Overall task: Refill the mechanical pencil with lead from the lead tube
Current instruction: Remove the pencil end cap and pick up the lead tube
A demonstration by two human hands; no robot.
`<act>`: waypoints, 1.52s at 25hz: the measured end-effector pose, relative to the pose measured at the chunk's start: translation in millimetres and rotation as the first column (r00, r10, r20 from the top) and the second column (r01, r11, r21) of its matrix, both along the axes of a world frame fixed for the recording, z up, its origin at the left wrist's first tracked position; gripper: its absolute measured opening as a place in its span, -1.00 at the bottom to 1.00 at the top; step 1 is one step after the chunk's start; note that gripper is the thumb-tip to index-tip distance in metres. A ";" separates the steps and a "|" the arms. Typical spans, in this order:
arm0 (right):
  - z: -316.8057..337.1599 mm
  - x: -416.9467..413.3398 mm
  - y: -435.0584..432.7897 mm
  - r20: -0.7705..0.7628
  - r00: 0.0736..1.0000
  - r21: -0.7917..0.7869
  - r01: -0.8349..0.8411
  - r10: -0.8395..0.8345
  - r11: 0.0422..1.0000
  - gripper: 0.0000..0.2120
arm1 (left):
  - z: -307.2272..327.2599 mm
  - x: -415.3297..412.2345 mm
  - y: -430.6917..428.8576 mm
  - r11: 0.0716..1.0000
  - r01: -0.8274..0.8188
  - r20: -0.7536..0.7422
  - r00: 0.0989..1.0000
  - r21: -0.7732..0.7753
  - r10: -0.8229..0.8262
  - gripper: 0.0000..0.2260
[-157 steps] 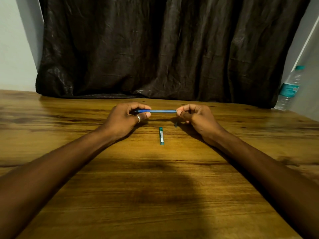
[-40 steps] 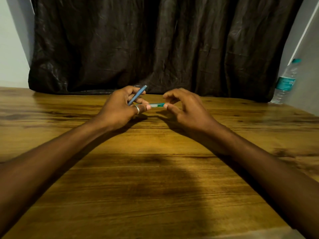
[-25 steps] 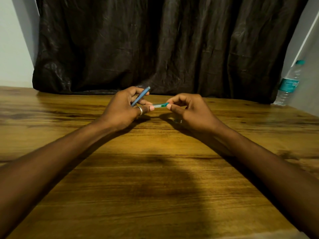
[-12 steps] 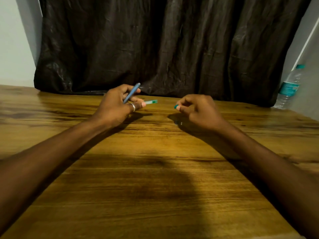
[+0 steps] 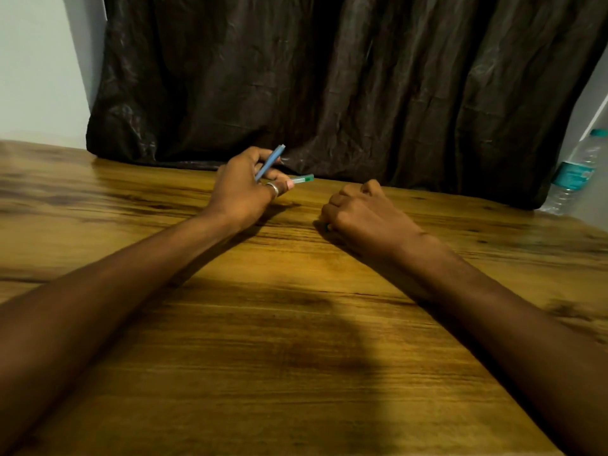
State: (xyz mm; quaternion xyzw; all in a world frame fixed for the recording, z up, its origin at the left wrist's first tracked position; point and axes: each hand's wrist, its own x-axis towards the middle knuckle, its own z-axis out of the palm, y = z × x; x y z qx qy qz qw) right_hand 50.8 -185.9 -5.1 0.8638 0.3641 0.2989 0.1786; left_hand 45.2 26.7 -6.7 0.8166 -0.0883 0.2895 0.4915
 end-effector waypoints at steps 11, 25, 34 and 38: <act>-0.3 6.5 -4.3 -0.072 0.997 -0.016 -0.006 0.004 1.000 -0.64 | -1.4 3.4 1.0 1.000 -0.005 -0.018 1.000 0.015 0.005 -0.56; 8.3 13.3 -7.8 -0.352 0.881 0.833 0.141 0.316 0.535 -0.79 | -2.6 -1.4 -4.8 0.987 0.159 -0.122 0.980 0.033 -0.154 -0.55; -0.4 -3.0 2.4 -0.428 0.600 0.861 0.499 0.676 0.102 -0.84 | 2.9 -10.3 -10.1 0.970 0.229 -0.159 0.958 -0.077 -0.239 -0.57; -4.6 -10.6 6.0 -0.318 0.473 0.736 0.670 0.822 -0.101 -0.86 | 4.9 -15.4 -11.4 0.959 0.241 -0.165 0.950 -0.151 -0.265 -0.57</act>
